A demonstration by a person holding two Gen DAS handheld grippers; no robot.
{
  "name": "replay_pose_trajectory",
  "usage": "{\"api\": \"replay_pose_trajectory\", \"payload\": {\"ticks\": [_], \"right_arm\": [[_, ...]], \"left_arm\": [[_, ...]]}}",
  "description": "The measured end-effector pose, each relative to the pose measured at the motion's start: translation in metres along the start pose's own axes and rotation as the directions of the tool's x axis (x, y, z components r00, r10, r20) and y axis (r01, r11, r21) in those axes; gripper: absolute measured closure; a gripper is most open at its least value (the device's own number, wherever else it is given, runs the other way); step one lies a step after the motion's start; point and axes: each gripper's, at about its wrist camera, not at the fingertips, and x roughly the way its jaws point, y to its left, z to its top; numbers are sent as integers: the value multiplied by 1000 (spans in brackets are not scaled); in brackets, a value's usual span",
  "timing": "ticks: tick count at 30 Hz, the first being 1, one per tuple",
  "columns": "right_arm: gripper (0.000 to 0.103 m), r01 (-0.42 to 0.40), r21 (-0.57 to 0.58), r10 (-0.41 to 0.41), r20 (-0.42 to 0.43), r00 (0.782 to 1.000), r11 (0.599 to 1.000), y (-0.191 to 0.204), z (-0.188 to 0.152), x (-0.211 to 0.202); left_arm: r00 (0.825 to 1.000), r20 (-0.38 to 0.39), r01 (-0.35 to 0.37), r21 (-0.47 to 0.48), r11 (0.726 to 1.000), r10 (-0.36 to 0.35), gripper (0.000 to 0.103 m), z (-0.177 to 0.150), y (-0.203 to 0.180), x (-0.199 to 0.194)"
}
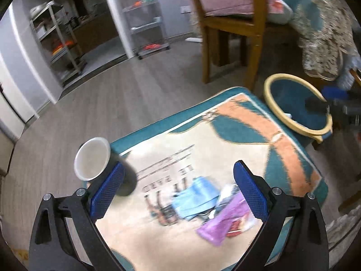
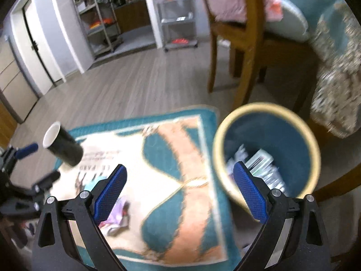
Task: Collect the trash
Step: 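Move both tools back over the cushion toward the mask and wrapper, then grasp the purple snack wrapper with the right tool while the left tool grasps the blue mask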
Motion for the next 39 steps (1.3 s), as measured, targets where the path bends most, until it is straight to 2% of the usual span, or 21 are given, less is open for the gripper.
{"api": "replay_pose_trajectory", "payload": {"ticks": [5, 10, 12, 14, 18, 19, 20, 22, 24, 25, 29, 30, 31, 34, 39], "right_arm": [[8, -57, -14, 55, -122, 991, 998, 31, -27, 35], [11, -113, -88, 96, -175, 980, 990, 58, -41, 50], [20, -145, -143, 115, -198, 973, 979, 73, -47, 53], [33, -180, -174, 139, -224, 965, 968, 81, -50, 56], [46, -234, -232, 158, -303, 940, 944, 96, -60, 72], [54, -243, -242, 160, -316, 935, 939, 98, -61, 75], [69, -263, -255, 169, -337, 926, 931, 101, -64, 79], [81, -282, -274, 170, -370, 913, 919, 105, -69, 83], [96, -296, -294, 179, -367, 913, 909, 107, -67, 79], [98, -297, -295, 182, -362, 914, 908, 107, -65, 77], [98, -292, -246, 208, -317, 925, 924, 94, -46, 65], [98, -275, -251, 193, -308, 932, 928, 91, -42, 63], [98, -228, -275, 147, -287, 947, 934, 88, -38, 60], [98, -115, -290, 43, -241, 970, 950, 72, -25, 56], [98, -57, -161, 24, -205, 979, 985, 34, -7, 51]], "left_arm": [[997, -59, -51, -31, 998, 49, 7, -12, 20, 16], [991, -112, -77, -68, 995, 69, 7, -17, 32, 29], [991, -120, -75, -94, 993, 64, 7, -18, 38, 31], [990, -129, -67, -118, 991, 52, 7, -19, 42, 33], [989, -147, -55, -145, 988, 34, 7, -17, 45, 40], [989, -148, -53, -145, 988, 31, 7, -16, 44, 41], [988, -149, -52, -139, 989, 31, 7, -15, 43, 42], [988, -152, -50, -127, 991, 30, 7, -15, 40, 45], [988, -155, -42, -122, 992, 23, 7, -14, 39, 47], [988, -155, -38, -123, 992, 19, 7, -14, 38, 48], [988, -152, -17, -129, 991, -3, 7, -9, 36, 52], [988, -152, -15, -126, 992, -5, 7, -8, 34, 53], [988, -154, -12, -122, 993, -7, 7, -8, 33, 55], [986, -166, -7, -118, 993, -13, 7, -9, 31, 60], [981, -190, 4, -113, 994, -26, 7, -13, 24, 69]]}}
